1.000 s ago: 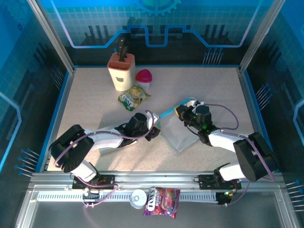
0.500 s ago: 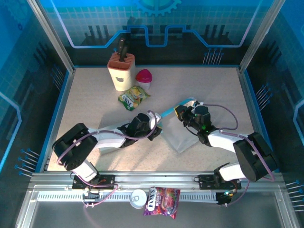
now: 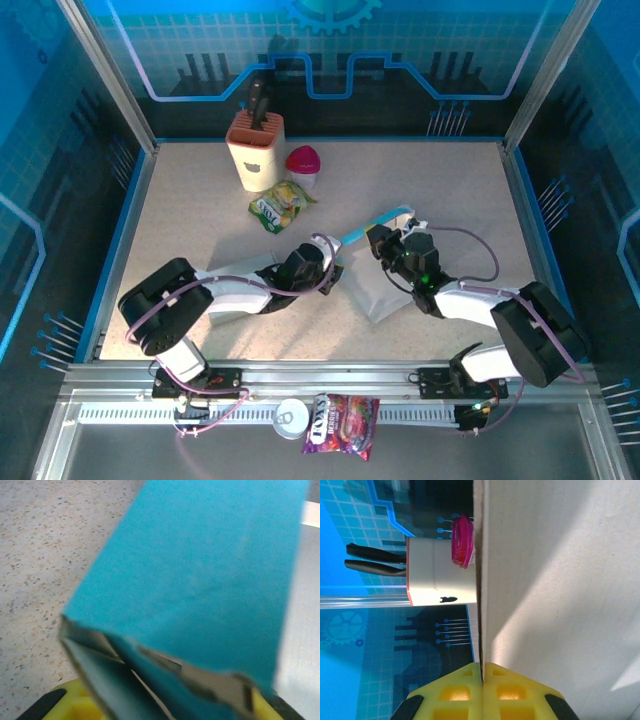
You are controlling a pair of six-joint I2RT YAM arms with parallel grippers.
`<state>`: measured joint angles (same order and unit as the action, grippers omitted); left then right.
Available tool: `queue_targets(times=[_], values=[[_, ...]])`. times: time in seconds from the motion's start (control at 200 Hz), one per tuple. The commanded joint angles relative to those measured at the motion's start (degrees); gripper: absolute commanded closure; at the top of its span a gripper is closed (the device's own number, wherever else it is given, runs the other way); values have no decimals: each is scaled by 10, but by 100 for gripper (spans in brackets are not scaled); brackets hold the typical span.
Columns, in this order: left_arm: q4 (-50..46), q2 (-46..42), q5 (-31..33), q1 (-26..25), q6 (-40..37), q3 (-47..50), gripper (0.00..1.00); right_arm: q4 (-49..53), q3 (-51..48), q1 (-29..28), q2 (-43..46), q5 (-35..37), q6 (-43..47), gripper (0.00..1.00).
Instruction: Fold the paper box
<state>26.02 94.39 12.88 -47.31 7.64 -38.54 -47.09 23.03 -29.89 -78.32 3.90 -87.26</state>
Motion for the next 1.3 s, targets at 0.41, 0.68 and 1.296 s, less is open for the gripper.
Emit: queue_targets(times=[0.41, 0.68, 1.296], values=[[-12, 45, 158, -43, 148, -79, 87, -7, -28, -46, 9, 53, -28, 100], [25, 25, 151, -56, 175, -54, 80, 26, -27, -49, 29, 85, -39, 100], [220, -4, 39, -41, -47, 60, 51, 98, -15, 47, 73, 16, -79, 100]])
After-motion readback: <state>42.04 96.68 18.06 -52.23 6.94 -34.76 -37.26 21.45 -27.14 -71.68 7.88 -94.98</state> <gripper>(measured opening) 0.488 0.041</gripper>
